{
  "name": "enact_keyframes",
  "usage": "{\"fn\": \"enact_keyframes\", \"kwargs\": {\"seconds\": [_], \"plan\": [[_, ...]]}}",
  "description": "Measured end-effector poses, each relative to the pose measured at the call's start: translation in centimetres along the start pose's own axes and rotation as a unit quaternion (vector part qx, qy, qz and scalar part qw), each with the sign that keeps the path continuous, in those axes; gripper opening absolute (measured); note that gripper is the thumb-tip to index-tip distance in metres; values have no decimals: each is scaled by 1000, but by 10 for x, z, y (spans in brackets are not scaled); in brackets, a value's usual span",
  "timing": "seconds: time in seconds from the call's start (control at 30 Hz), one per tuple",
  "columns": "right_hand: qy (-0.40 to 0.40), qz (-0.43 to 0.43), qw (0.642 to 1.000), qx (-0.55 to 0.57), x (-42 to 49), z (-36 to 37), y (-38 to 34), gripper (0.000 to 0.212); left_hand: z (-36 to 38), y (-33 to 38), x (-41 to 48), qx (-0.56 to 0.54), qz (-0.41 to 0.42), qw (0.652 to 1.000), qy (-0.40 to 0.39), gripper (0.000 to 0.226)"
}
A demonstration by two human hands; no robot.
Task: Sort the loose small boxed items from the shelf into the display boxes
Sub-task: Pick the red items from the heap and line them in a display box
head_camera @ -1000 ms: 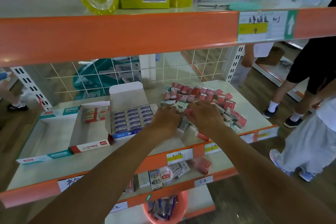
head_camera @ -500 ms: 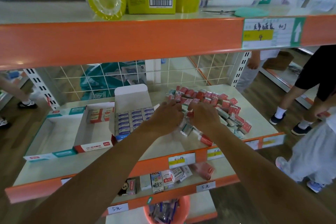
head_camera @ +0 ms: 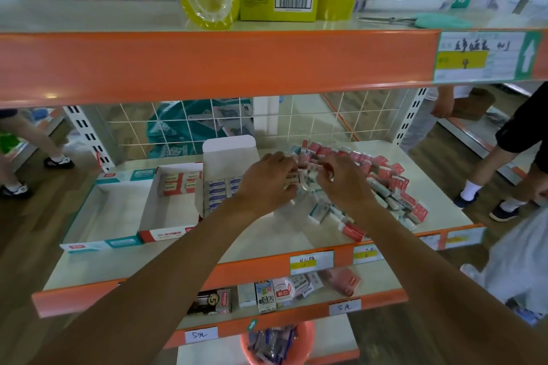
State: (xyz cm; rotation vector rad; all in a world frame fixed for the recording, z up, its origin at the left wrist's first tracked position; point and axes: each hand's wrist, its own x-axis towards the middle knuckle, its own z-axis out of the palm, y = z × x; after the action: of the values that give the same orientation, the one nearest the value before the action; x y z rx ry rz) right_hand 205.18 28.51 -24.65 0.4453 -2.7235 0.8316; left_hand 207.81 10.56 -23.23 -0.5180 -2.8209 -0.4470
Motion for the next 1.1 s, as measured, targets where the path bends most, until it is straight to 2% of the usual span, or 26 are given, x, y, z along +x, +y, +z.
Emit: {"fn": "enact_keyframes", "kwargs": {"seconds": [0.07, 0.13, 0.33, 0.47, 0.57, 0.67, 0.73, 0.87, 0.97, 1.1], "plan": [[13, -13, 999, 35, 5, 5, -8, 27, -5, -6, -4, -29, -44, 999, 4, 26], [10, -14, 999, 47, 10, 14, -14, 27, -11, -12, -6, -64, -79, 995, 5, 17], [-16, -17, 993, 115, 18, 34, -42, 19, -35, -31, -21, -214, -143, 966, -3, 39], [-60, 5, 985, 163, 22, 46, -58, 20, -46, -49, -28, -251, -177, 952, -1, 31], [-83, 6, 987, 140, 23, 54, -69, 23, -54, -62, -34, -316, -234, 919, -16, 24], [-84, -26, 990, 115, 23, 58, -82, 35, -60, -74, -40, -414, -292, 862, -26, 31], [-83, -44, 990, 100, 24, 62, -91, 37, -63, -84, -46, -445, -312, 839, -29, 36], [-75, -72, 993, 57, 26, 71, -112, 33, -70, -103, -59, -438, -311, 843, -25, 42], [-69, -86, 991, 69, 27, 78, -127, 29, -76, -115, -69, -429, -303, 851, -13, 35], [-52, -127, 989, 54, 30, 89, -142, 18, -81, -133, -77, -483, -332, 810, 7, 34]]}}
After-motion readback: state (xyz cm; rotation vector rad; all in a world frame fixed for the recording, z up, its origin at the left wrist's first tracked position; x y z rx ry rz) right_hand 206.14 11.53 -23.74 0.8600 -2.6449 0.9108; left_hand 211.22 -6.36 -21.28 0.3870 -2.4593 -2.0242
